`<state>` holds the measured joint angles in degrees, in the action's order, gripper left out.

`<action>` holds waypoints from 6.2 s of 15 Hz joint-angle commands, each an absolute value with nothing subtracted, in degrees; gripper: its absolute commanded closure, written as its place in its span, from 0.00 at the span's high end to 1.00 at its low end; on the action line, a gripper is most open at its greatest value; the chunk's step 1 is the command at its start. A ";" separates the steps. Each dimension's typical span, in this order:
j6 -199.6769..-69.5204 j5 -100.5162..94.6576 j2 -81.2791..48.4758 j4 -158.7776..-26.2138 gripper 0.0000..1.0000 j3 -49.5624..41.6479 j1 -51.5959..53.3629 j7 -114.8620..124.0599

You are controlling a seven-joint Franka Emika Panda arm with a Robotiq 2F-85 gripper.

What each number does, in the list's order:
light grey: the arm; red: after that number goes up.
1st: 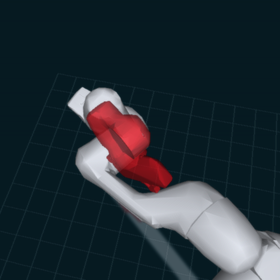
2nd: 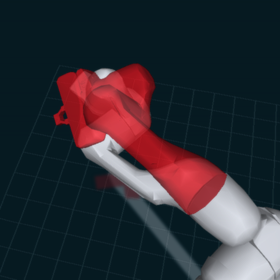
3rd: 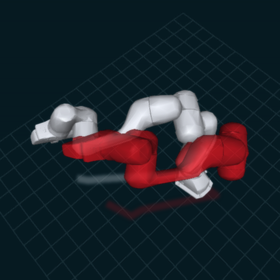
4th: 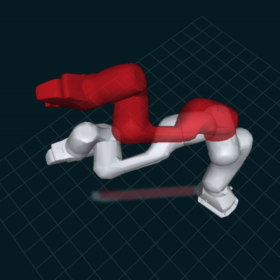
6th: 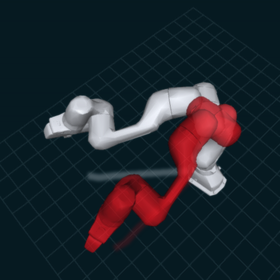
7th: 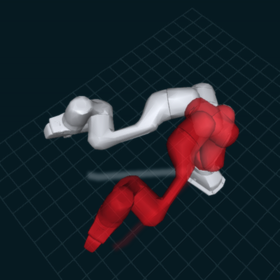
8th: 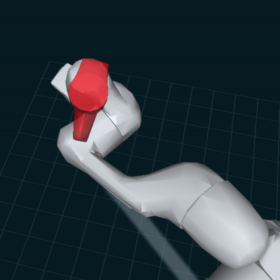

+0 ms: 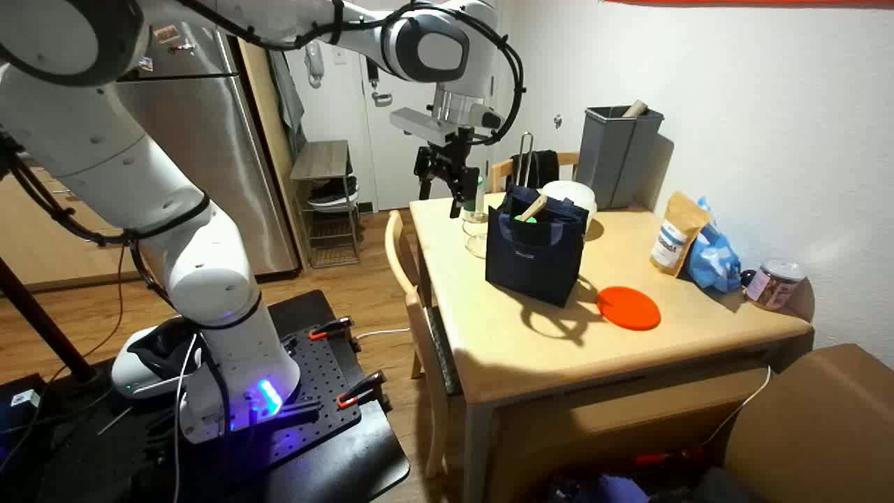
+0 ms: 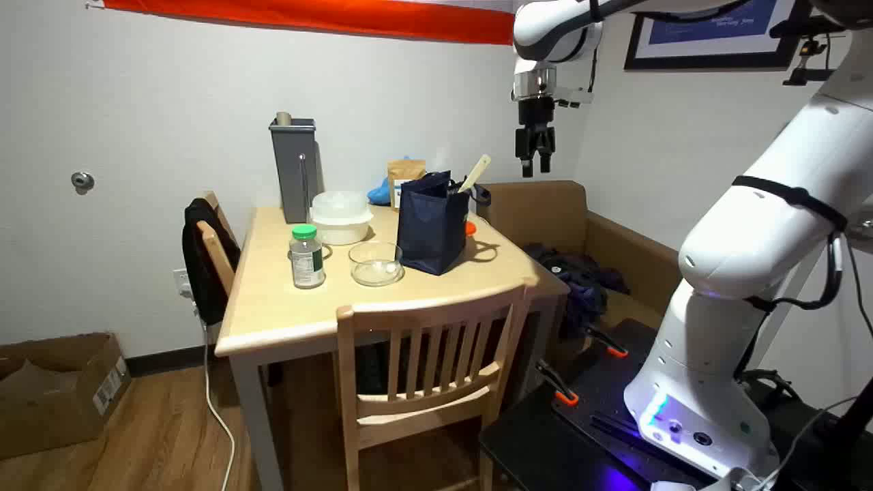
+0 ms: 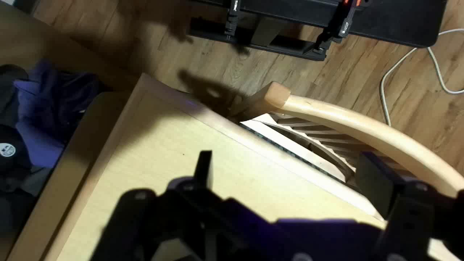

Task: Remove the spatula from the bag and place it on the table

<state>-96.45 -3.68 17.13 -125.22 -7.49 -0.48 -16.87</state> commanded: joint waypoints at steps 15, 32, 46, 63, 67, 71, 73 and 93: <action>-95.21 3.06 11.69 -121.18 1.00 -5.67 -0.86 -7.21; -113.62 -13.21 -1.63 -106.12 1.00 -2.48 -1.16 38.30; -114.63 -14.39 -5.11 -105.39 1.00 -5.81 -3.61 50.65; -115.00 -7.08 -9.11 -100.84 1.00 -5.46 -2.65 43.78; -115.03 -5.81 -9.99 -100.14 1.00 -5.55 -2.72 43.52; -116.92 -4.12 -10.86 -99.87 1.00 -5.53 -3.04 42.42; -117.62 -3.51 -11.50 -99.77 1.00 -5.52 -2.96 42.31; -123.09 -4.87 -11.65 -101.48 0.01 -7.48 -3.04 43.35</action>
